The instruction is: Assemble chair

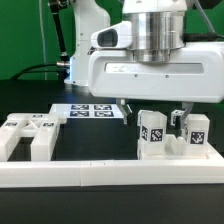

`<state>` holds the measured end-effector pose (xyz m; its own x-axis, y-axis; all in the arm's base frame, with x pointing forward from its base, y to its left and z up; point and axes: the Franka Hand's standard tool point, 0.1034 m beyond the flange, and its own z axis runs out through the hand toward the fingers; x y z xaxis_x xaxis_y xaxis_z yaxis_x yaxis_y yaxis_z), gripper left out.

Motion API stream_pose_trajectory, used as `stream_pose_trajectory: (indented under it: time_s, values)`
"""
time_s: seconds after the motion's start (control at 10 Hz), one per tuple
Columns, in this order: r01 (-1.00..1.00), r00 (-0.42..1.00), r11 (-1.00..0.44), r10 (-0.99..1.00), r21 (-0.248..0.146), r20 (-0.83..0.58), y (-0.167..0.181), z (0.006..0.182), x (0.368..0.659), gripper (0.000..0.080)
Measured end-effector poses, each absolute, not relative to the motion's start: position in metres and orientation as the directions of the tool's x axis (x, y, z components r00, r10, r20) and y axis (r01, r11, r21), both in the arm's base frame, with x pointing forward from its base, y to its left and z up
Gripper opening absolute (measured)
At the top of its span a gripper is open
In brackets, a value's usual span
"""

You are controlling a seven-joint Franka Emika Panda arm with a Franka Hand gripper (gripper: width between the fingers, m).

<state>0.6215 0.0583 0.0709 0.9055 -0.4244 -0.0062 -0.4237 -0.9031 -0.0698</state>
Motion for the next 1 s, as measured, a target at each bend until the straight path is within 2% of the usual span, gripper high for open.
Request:
stream_pose_trajectory:
  time_s: [0.3, 0.6, 0.8, 0.9, 1.0]
  values:
    - [-0.227, 0.974, -0.971, -0.228, -0.069, 0.008, 0.0569, 0.0708, 0.6215, 0.0648]
    - [-0.006, 1.0, -0.999, -0.007, -0.044, 0.021, 0.0547, 0.0709, 0.6215, 0.0648]
    - [0.071, 0.997, -0.997, 0.07, -0.038, 0.023, 0.0531, 0.0706, 0.6214, 0.0648]
    - [0.061, 0.998, -0.997, 0.06, -0.038, 0.022, 0.0531, 0.0705, 0.6213, 0.0536]
    - [0.05, 0.999, -0.998, 0.05, -0.039, 0.022, 0.053, 0.0705, 0.6213, 0.0536]
